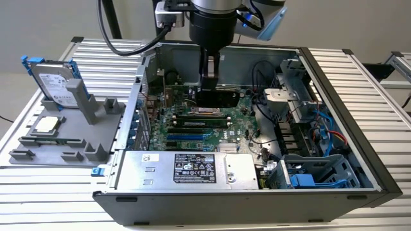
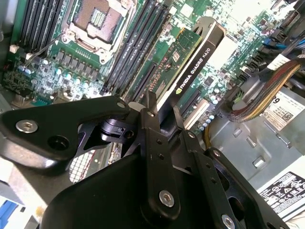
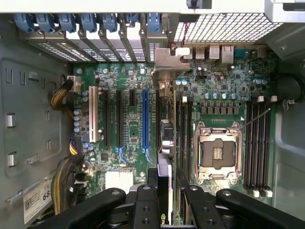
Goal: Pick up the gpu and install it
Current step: 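Insert the gpu into the slot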
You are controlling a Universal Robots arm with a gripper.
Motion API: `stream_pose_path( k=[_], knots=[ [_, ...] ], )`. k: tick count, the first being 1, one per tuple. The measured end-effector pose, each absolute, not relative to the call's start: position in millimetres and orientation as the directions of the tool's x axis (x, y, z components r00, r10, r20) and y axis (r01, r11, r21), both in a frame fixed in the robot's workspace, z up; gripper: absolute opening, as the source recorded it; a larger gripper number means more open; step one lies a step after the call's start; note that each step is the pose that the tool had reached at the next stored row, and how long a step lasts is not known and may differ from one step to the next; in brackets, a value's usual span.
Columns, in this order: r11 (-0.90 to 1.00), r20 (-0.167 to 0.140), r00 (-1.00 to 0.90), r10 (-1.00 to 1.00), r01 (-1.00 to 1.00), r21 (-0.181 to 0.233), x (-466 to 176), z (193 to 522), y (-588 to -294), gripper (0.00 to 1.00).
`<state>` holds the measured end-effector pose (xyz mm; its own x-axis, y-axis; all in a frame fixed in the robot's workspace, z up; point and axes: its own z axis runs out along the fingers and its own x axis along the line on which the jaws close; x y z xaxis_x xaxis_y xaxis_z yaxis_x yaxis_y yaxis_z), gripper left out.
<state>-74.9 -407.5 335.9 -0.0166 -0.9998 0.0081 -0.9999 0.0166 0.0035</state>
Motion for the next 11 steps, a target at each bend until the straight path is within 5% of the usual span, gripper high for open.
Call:
stream_pose_path(
  k=[11],
  knots=[
    [0.017, 0.008, -0.017, -1.0, -1.0, 0.004, -74.9, 331.5, -407.5, 0.0]
  ],
)
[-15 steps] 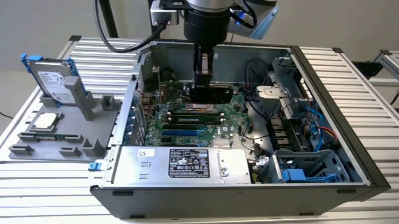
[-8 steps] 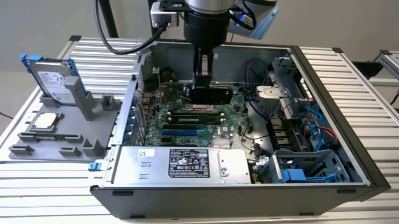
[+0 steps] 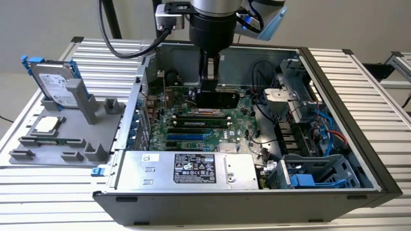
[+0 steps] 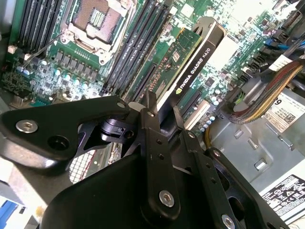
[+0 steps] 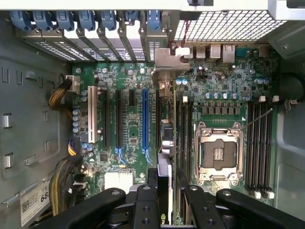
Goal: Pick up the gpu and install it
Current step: 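Insert the gpu into the slot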
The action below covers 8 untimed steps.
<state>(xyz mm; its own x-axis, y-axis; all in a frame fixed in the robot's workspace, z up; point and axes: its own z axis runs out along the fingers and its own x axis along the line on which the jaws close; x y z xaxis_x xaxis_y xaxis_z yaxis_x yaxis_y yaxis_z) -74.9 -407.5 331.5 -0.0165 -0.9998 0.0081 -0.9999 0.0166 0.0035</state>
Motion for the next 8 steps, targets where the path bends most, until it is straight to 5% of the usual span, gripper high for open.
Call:
stream_pose_path(
  k=[8],
  knots=[
    [0.017, 0.009, -0.017, -1.0, -1.0, 0.004, -75.0, 326.7, -407.5, 0.0]
  ],
)
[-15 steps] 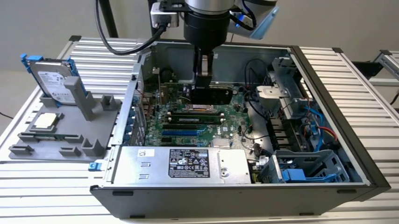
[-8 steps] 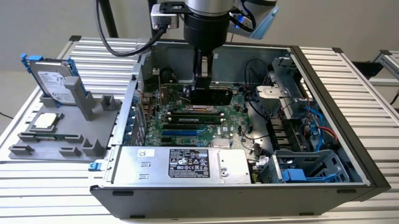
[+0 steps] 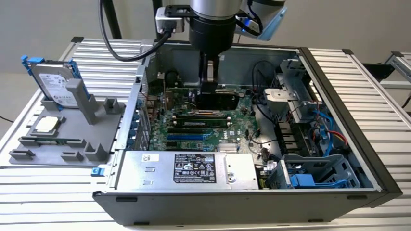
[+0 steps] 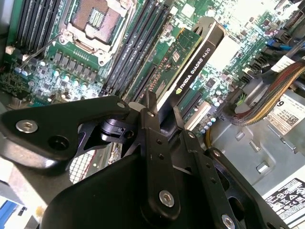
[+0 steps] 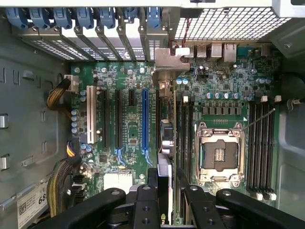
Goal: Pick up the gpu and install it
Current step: 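Insert the gpu into the slot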
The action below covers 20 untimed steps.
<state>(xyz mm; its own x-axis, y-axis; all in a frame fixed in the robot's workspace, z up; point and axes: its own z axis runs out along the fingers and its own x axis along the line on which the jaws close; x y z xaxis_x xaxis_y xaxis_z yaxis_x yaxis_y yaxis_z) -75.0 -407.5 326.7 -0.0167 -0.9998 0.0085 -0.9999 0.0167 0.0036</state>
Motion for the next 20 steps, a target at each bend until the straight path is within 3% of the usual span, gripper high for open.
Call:
stream_pose_path(
  k=[20],
  knots=[
    [0.017, 0.009, -0.017, -1.0, -1.0, 0.003, -74.9, 320.4, -407.5, 0.0]
  ],
)
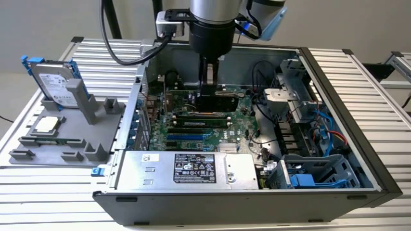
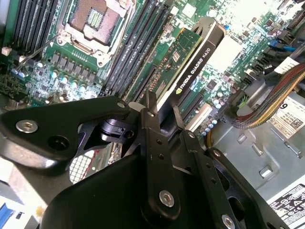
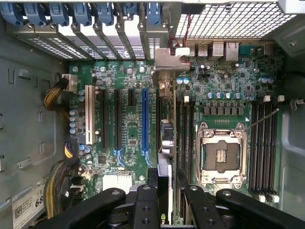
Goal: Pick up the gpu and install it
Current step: 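Insert the gpu into the slot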
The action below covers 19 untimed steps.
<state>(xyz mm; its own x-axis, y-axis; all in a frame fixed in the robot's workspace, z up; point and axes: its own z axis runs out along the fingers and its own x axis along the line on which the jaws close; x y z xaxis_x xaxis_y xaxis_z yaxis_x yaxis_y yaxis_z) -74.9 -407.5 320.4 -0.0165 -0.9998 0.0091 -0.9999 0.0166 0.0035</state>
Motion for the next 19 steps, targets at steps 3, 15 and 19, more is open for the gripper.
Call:
stream_pose_path(
  k=[3, 15, 19],
  knots=[
    [0.017, 0.009, -0.017, -1.0, -1.0, 0.004, -74.9, 319.9, -407.5, 0.0],
    [0.017, 0.009, -0.017, -1.0, -1.0, 0.004, -74.9, 318.5, -407.5, 0.0],
    [0.017, 0.009, -0.017, -1.0, -1.0, 0.004, -74.9, 317.2, -407.5, 0.0]
  ],
)
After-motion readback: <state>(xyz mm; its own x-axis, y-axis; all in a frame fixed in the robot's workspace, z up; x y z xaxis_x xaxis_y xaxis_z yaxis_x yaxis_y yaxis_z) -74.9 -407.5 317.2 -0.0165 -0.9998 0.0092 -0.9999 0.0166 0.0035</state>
